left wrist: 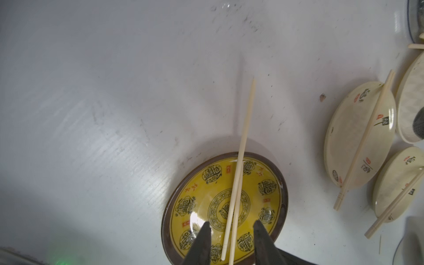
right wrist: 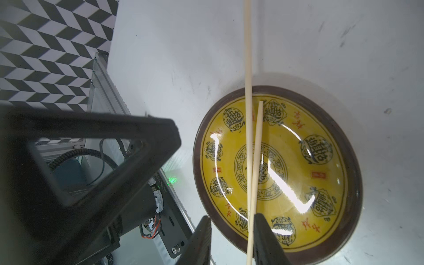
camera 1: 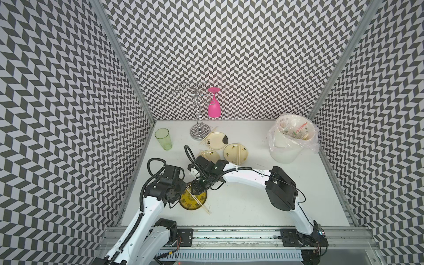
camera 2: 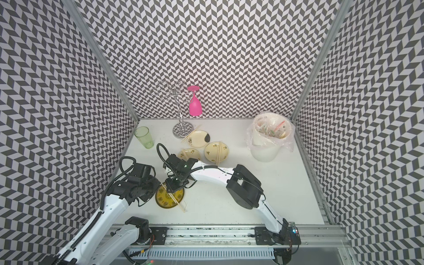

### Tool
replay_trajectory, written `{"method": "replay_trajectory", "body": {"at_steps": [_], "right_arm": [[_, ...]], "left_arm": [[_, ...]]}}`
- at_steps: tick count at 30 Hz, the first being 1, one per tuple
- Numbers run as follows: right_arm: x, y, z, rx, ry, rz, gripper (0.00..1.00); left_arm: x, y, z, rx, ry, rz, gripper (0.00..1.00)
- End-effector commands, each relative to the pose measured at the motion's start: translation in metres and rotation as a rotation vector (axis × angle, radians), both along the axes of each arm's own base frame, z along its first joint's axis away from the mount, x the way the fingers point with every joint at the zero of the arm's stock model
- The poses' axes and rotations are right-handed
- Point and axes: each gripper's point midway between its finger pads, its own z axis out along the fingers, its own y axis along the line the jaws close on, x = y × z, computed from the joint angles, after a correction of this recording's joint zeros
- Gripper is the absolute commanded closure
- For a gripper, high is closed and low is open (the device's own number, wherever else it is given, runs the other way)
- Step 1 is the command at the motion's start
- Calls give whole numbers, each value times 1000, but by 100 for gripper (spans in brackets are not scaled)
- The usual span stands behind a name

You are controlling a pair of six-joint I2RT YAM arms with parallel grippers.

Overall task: Remove the packaging of disposable chopsticks
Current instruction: Place the disposable chopsticks on the plate, then reset both arms

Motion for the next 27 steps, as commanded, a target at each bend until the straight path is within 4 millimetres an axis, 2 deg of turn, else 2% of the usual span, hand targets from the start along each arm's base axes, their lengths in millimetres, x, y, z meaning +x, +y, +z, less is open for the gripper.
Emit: {"method": "replay_trajectory", "body": {"at_steps": [1, 5, 7, 10, 13, 15, 17, 18, 20, 23, 25, 27], "right_arm": [[5, 1, 24, 52, -42, -18, 68], [10, -5, 30, 44, -68, -28, 68], [16, -10, 40, 59, -96, -47, 69], [26, -23, 77, 136, -178, -88, 68], [44, -48, 123, 211, -314, -160, 68], [64, -77, 159, 252, -457, -263, 68], [84, -115, 192, 278, -609, -399, 68], [91, -137, 210, 301, -702, -469, 68], [98, -181, 240, 355, -876, -593, 66], [93, -253, 273, 391, -1120, -739, 59], [90, -299, 282, 361, -1223, -865, 48], [93, -342, 276, 290, -1294, -973, 44]], "left_arm": [[24, 15, 20, 87, -92, -25, 66], [38, 10, 33, 76, -144, -67, 67], [49, 13, 49, 118, -202, -92, 66], [79, 18, 104, 221, -420, -144, 63], [100, 27, 173, 342, -710, -136, 55], [102, 36, 212, 429, -898, -91, 49], [99, 45, 233, 493, -1044, -25, 46], [96, 51, 237, 526, -1099, 16, 46], [90, 63, 237, 595, -1150, 84, 45], [84, 77, 224, 747, -1135, 126, 43], [82, 84, 212, 850, -1102, 128, 43], [83, 88, 201, 929, -1064, 113, 43]]}}
